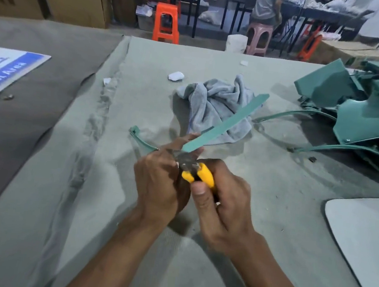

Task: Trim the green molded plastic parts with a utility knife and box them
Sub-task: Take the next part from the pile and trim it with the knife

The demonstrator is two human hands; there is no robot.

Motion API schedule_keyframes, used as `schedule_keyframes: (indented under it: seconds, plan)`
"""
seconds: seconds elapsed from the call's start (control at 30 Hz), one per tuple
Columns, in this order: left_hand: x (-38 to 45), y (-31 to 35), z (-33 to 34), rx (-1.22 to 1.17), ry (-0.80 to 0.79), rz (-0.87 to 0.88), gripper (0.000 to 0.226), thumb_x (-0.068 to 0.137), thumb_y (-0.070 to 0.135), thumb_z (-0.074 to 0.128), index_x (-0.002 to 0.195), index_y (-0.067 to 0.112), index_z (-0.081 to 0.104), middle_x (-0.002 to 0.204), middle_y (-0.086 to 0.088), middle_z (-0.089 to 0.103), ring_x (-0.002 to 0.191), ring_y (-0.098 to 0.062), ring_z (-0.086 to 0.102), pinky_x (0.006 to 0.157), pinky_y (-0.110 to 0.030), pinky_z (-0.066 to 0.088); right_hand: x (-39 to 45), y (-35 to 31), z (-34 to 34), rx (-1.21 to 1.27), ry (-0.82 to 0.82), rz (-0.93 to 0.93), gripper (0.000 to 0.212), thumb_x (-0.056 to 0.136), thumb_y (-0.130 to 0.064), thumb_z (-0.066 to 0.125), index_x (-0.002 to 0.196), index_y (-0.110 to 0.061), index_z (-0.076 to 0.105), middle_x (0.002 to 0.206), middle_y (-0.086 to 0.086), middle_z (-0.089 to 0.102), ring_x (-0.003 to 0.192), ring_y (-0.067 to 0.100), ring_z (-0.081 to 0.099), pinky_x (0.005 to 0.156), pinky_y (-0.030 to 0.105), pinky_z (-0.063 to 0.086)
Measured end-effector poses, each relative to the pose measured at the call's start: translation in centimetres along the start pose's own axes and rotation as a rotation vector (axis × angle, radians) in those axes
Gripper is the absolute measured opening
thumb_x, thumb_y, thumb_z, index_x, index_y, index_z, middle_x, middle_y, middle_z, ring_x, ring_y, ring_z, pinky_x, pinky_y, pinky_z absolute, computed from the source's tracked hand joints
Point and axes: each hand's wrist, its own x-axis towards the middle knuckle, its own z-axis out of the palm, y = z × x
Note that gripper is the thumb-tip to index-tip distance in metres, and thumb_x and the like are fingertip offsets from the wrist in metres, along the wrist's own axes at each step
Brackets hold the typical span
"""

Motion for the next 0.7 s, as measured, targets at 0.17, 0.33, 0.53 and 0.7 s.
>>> schedule_keyframes:
  seconds: [0.17,0.33,0.53,0.7]
  plan:
    - [0.1,-0.5,0.2,0.131,-0.051,0.006,0.047,0.093,0.037,0.048,0.080,0.000,0.076,0.068,-0.016,0.071,0.063,-0.037,0.068,0.054,-0.042,0.047,0.3,0.8,0.1,-0.099,0.004,0.019,0.038,0.112,-0.042,0.038,0.108,-0.010,0.058,0.079,-0.019,0.041,0.061,0.000,0.040,0.058,0.016,0.032]
    - [0.0,0.0,0.3,0.146,-0.012,0.066,0.041,0.090,0.029,0.046,0.076,0.000,0.073,0.058,-0.016,0.064,0.051,-0.037,0.059,0.048,-0.035,0.039,0.2,1.1,0.3,-0.118,0.067,0.016,0.028,0.112,-0.041,0.039,0.111,-0.018,0.054,0.078,-0.025,0.037,0.064,-0.010,0.045,0.063,0.007,0.030]
    - [0.0,-0.1,0.4,0.153,-0.003,0.062,0.020,0.086,0.012,0.062,0.070,0.001,0.064,0.050,-0.013,0.054,0.042,-0.032,0.050,0.050,-0.027,0.029,0.1,1.2,0.7,-0.087,0.120,0.012,0.031,0.113,-0.046,0.034,0.108,-0.021,0.052,0.075,-0.020,0.043,0.061,-0.004,0.046,0.059,0.011,0.033]
    - [-0.1,-0.2,0.7,0.122,0.050,0.076,0.044,0.101,0.036,0.055,0.075,0.003,0.068,0.051,-0.009,0.055,0.043,-0.030,0.050,0.045,-0.032,0.035,0.4,1.9,-0.3,-0.160,0.169,0.020,0.033,0.112,-0.048,0.034,0.101,-0.022,0.051,0.069,-0.020,0.045,0.057,-0.003,0.048,0.052,0.014,0.035]
